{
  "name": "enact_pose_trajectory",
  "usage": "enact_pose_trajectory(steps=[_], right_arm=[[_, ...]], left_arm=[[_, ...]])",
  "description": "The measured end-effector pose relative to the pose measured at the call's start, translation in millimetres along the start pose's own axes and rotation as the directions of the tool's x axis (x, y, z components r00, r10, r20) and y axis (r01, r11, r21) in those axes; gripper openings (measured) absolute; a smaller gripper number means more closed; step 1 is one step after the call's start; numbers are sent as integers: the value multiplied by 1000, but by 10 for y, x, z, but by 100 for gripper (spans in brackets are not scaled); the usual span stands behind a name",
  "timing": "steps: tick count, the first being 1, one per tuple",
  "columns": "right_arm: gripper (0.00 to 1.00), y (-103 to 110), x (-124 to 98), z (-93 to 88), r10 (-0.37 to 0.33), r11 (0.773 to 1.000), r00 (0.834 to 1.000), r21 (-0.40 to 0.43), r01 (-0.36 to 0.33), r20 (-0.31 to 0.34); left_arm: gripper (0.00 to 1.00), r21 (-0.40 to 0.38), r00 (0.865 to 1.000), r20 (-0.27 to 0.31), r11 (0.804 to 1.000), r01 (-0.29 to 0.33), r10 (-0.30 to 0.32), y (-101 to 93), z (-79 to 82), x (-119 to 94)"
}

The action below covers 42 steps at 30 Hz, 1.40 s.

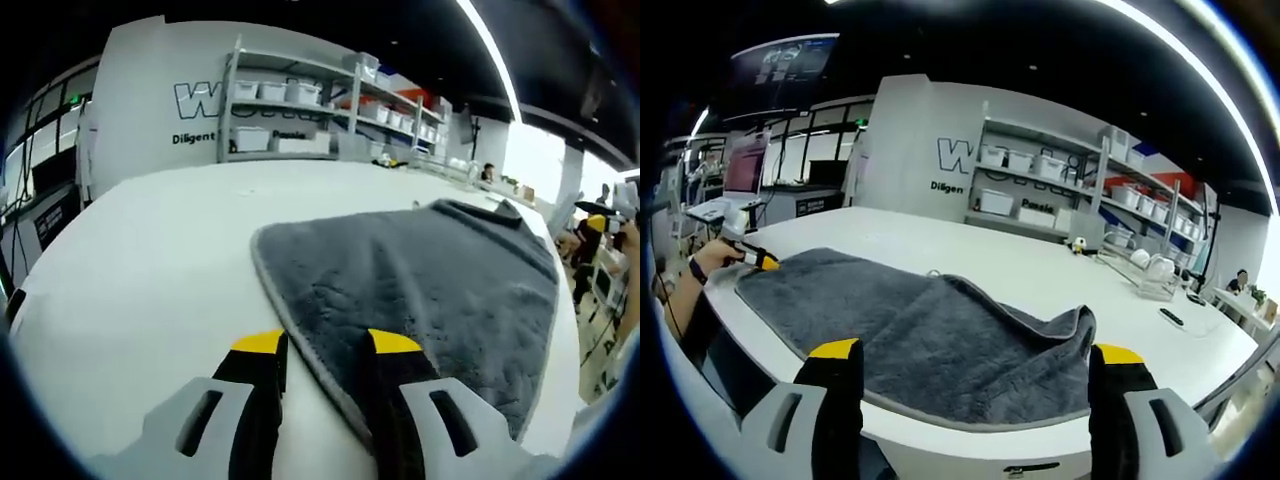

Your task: Open the folded towel by lifting each exposed corner and separating the folded layers until the towel lies flat within the target outline without major curled edges

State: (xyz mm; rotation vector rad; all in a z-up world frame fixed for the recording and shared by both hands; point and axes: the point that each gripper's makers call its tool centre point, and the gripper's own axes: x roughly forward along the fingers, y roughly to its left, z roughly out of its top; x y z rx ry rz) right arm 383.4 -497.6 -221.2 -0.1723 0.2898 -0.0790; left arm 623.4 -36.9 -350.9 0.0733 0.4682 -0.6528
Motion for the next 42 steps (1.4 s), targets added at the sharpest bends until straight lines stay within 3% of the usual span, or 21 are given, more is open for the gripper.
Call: enact_pose_trajectory(steps=[7,17,22,42], right_arm=[[94,18,8,-19,3,1000,1000,0,-3,-7],[94,17,4,-41,5,1000,1000,0,-5,-11],[94,12,-3,-57,4,1000,1000,2,-4,-14],[94,44,26,-74,19,1000,1000,2,-19,-17]], left_arm=[[24,57,999,-21,998,-23,24,44,-2,5],[8,114,999,-34,993,-23,27,26,6,7],[8,172,996,-51,983,-57,66,99,12,-23],[8,209,985,-62,967,-144,160,402,-77,-320]])
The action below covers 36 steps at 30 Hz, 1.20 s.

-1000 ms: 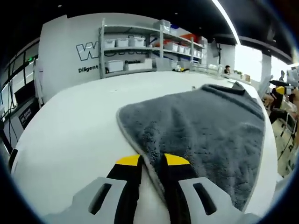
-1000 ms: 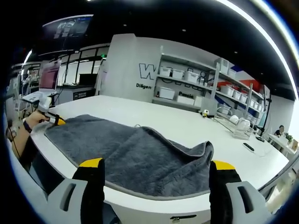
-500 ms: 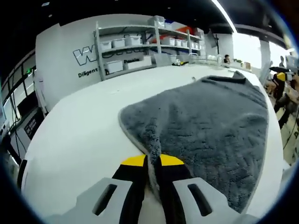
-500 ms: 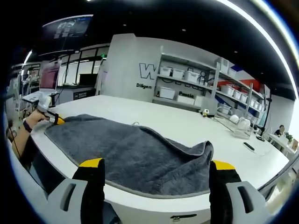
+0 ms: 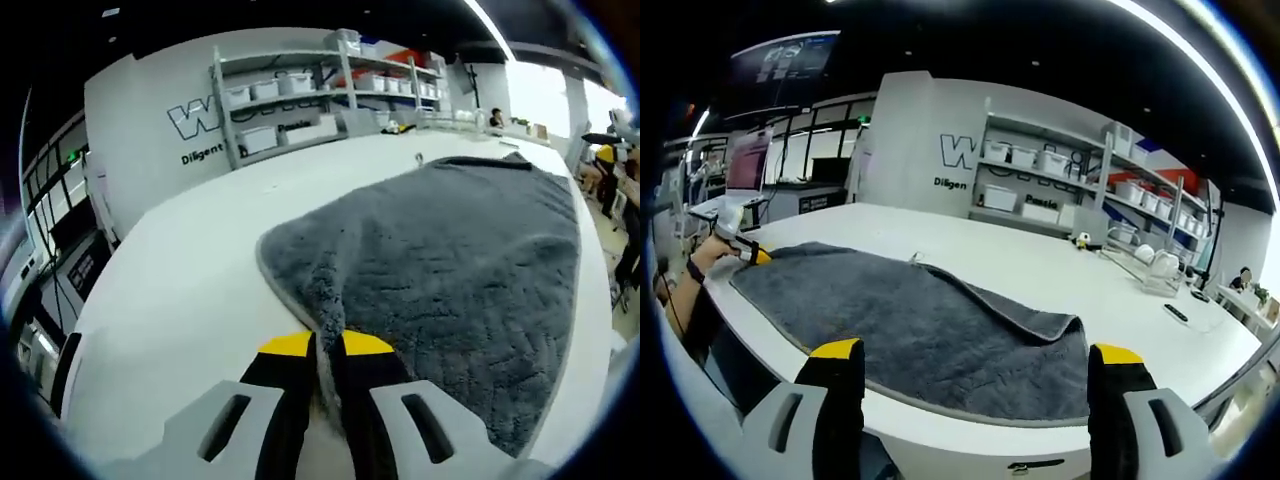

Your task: Open the folded towel by lifting each exposed corner and separating the folded layers until the towel lies flat within the target outline without major curled edges

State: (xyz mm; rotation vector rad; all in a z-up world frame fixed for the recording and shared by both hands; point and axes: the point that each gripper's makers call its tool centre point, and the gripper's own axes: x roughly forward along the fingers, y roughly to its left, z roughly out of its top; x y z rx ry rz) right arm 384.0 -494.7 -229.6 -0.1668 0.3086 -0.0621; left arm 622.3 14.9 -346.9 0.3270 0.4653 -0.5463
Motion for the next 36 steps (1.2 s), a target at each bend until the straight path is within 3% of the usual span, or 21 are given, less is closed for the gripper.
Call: enact_pose_trajectory(steps=[5,15,21,36], right_arm=[[94,7,18,-8,3,1000,1000,1,-3,-1],[94,25,39,-16,14,1000,1000,0,-14,-4],[94,43,52,-17,18,1000,1000,0,-18,-5],[94,65,64,-8,28,1000,1000,-3,-28,-6]], left_arm=[[8,-23,1000,12,1000,1,-1,140,-44,-37],[8,-10,999,0,999,-37,37,120,-146,-204],[8,-23,998,-2,998,-62,62,205,-218,-290],[8,-36,991,-7,990,-135,135,559,-381,-402]])
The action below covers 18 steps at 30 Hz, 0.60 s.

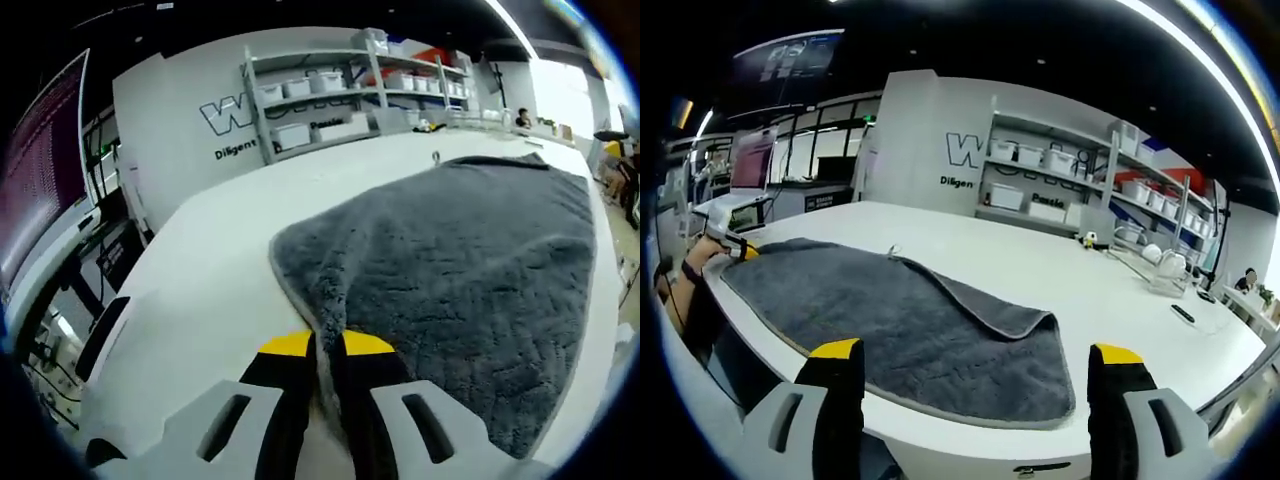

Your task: Open the folded towel by lifting each exposed corner and separating the folded layers until the towel lies flat within the target outline without major curled edges

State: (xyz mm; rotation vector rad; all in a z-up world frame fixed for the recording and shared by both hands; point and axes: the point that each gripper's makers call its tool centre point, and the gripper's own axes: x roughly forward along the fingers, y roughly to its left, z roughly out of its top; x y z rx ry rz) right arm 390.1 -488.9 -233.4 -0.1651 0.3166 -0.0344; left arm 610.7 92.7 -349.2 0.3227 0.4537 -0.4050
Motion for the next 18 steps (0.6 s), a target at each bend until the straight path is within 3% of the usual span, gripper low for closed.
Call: enact_pose_trajectory(steps=[18], right_arm=[[94,29,-13,-3,2,1000,1000,-3,-2,-1]], left_arm=[[8,11,993,-25,994,-112,113,321,-116,-98]])
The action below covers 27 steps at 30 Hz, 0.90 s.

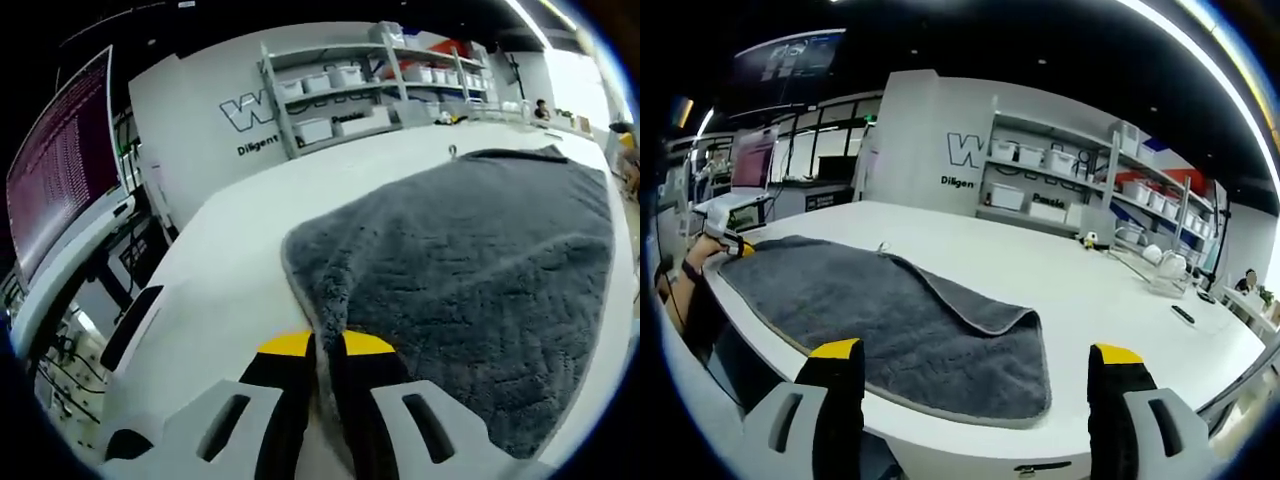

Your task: Open the folded towel by lifting each exposed corner and separating the folded layers until the towel lies flat within the target outline without major curled edges

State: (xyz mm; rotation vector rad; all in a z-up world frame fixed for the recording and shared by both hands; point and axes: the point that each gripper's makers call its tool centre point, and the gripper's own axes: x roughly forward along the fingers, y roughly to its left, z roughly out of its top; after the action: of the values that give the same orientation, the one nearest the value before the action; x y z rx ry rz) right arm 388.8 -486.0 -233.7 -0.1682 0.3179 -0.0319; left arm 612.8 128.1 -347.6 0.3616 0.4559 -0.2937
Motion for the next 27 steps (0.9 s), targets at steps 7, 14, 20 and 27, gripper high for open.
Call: enact_pose_trajectory(steps=[7,14,20,27], right_arm=[[94,2,-2,-10,0,1000,1000,1,0,-2],[94,3,0,-12,1,1000,1000,2,0,-1],[94,14,11,-38,4,1000,1000,7,-4,-5],[94,-7,-8,-53,-1,1000,1000,11,1,-3]], left_arm=[[8,-17,1000,6,1000,-12,12,35,-14,-12],[14,-33,1000,15,999,-26,26,52,-12,-29],[20,-29,999,14,999,-31,31,56,-4,-71],[23,-57,998,67,998,17,-13,-82,96,-230]])
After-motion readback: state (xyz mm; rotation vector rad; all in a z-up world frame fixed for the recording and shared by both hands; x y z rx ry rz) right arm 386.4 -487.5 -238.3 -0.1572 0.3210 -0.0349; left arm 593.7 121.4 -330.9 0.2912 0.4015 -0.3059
